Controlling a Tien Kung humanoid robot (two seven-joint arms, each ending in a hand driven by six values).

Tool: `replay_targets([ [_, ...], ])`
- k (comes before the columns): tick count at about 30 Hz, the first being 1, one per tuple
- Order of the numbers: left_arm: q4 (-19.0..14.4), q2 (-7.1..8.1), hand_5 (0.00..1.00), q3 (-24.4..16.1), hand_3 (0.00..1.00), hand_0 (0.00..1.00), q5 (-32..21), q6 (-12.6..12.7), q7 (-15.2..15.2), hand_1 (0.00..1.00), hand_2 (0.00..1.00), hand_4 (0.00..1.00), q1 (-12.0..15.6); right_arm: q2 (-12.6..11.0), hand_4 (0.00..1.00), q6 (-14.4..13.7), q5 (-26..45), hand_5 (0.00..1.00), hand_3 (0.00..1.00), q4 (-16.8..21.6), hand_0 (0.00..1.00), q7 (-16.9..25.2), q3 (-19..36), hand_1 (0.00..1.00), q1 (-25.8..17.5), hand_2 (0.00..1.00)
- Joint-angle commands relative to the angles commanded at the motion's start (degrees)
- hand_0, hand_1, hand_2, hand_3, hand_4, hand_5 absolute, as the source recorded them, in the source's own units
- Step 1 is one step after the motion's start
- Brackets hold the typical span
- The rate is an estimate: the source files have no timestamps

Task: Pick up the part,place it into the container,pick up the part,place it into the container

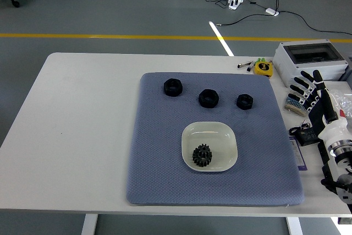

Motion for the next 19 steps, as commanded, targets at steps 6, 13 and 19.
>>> replay_targets([
  [6, 0.0, 0.05, 0.633, -0.2, 0.582, 0.706, 0.4, -0.1, 0.1, 0.638, 0.674, 0.677, 0.2, 0.1, 0.998, -0.2, 0.0, 0.893, 0.843, 0.1, 0.723, -0.2, -0.4, 0.749, -0.1, 0.805],
  [13, 0.0, 0.19, 0.634, -0.3, 0.582, 0.706, 0.9, -0.1, 0.1, 0.635, 0.674, 0.677, 0.3, 0.1, 0.998, -0.8, -0.2, 0.886, 0.833, 0.1, 0.72, -1.0, -0.6, 0.744, -0.2, 0.8],
  [19, 0.0, 0.2, 0.633, -0.8, 0.582, 0.706, 1.5, -0.2, 0.3, 0.635, 0.674, 0.676, 0.4, 0.2, 0.998, -0.6, -0.4, 0.883, 0.827, 0.2, 0.719, -1.2, -0.6, 0.744, -0.3, 0.796],
])
